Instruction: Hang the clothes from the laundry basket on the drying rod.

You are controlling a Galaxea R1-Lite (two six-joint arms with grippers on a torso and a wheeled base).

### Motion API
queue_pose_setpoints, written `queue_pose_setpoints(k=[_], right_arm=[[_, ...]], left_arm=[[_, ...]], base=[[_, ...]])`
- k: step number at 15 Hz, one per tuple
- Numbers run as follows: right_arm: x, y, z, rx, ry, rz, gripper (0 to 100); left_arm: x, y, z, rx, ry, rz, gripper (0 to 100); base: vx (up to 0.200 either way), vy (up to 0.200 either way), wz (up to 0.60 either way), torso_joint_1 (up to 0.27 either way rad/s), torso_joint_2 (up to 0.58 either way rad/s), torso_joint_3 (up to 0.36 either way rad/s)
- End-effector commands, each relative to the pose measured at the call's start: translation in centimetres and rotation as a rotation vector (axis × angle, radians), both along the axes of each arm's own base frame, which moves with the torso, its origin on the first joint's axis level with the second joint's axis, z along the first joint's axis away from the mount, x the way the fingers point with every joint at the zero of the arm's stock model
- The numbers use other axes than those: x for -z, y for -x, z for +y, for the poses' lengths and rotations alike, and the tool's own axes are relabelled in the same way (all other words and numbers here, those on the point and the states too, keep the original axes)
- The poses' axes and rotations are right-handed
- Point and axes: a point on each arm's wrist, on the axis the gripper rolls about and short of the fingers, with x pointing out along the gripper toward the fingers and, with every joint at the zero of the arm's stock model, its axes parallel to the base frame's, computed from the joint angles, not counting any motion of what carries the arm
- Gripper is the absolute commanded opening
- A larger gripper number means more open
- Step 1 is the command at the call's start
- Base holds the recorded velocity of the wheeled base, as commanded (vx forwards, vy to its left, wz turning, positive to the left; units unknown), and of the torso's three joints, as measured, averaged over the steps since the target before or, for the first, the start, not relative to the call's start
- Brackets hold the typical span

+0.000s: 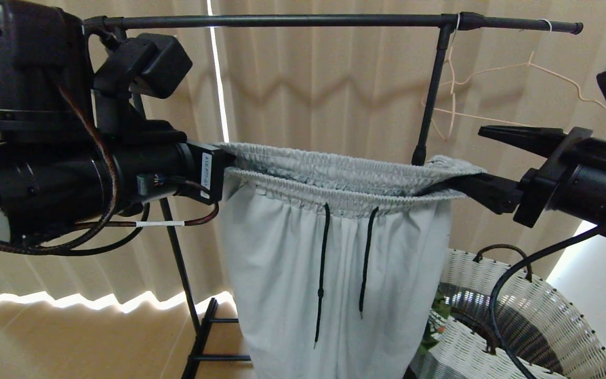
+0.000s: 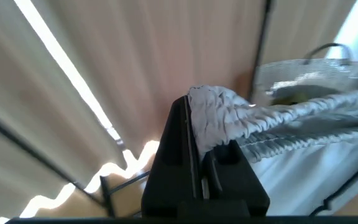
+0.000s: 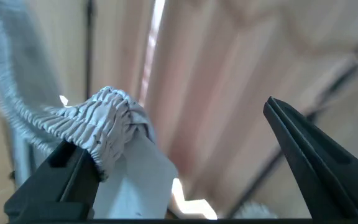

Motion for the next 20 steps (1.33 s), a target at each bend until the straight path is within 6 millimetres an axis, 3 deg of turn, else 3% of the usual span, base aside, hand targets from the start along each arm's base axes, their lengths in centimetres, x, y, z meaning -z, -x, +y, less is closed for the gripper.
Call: queue_pose_setpoints(k=[1, 4, 7, 10, 13, 14, 15, 16, 17, 20], right_arm=[[0.8, 0.5, 0.3, -0.031, 0.006, 0.013, 100], [0.3, 2.6, -0.3, -0.145, -0.006, -0.016, 100], [0.7, 3.5, -0.9, -0.132, -0.001, -0.014, 100], [1.9, 3.8, -2.4, -0.056, 0.032, 0.003, 100], [2.9, 4.7, -5.2, 0.107, 0.054, -0.001, 100], [3.9, 5.6, -6.7, 0.200, 0.060, 0.010, 100], [3.9, 5.6, -6.7, 0.200, 0.060, 0.010, 100], [5.5, 6.7, -8.1, 0.288, 0.064, 0.042, 100], [6.2, 7.1, -8.5, 0.319, 0.063, 0.050, 100], [8.2, 8.6, -9.5, 0.430, 0.069, 0.082, 100]], left_arm=[[0.4, -0.7, 0.9, -0.042, -0.032, 0.000, 0], [1.0, -1.3, 2.3, -0.088, -0.086, 0.002, 0], [1.5, -1.2, 2.6, -0.102, -0.087, 0.019, 0], [2.2, -1.1, 3.3, -0.121, -0.095, 0.035, 0], [3.0, 0.8, 6.5, -0.205, -0.088, 0.005, 0], [3.4, 3.1, 9.1, -0.284, -0.077, -0.023, 0], [3.4, 3.1, 9.1, -0.284, -0.077, -0.023, 0], [4.3, 6.2, 11.8, -0.380, -0.062, -0.048, 0], [5.3, 8.0, 12.9, -0.418, -0.060, -0.052, 0], [6.7, 12.9, 14.3, -0.377, -0.007, -0.129, 0]], base=[[0.000, 0.000, 0.00, 0.000, 0.00, 0.000], [0.000, 0.000, 0.00, 0.000, 0.00, 0.000], [0.000, 0.000, 0.00, 0.000, 0.00, 0.000], [0.000, 0.000, 0.00, 0.000, 0.00, 0.000], [0.000, 0.000, 0.00, 0.000, 0.00, 0.000], [0.000, 0.000, 0.00, 0.000, 0.00, 0.000], [0.000, 0.000, 0.00, 0.000, 0.00, 0.000], [0.000, 0.000, 0.00, 0.000, 0.00, 0.000], [0.000, 0.000, 0.00, 0.000, 0.00, 0.000], [0.000, 0.000, 0.00, 0.000, 0.00, 0.000]])
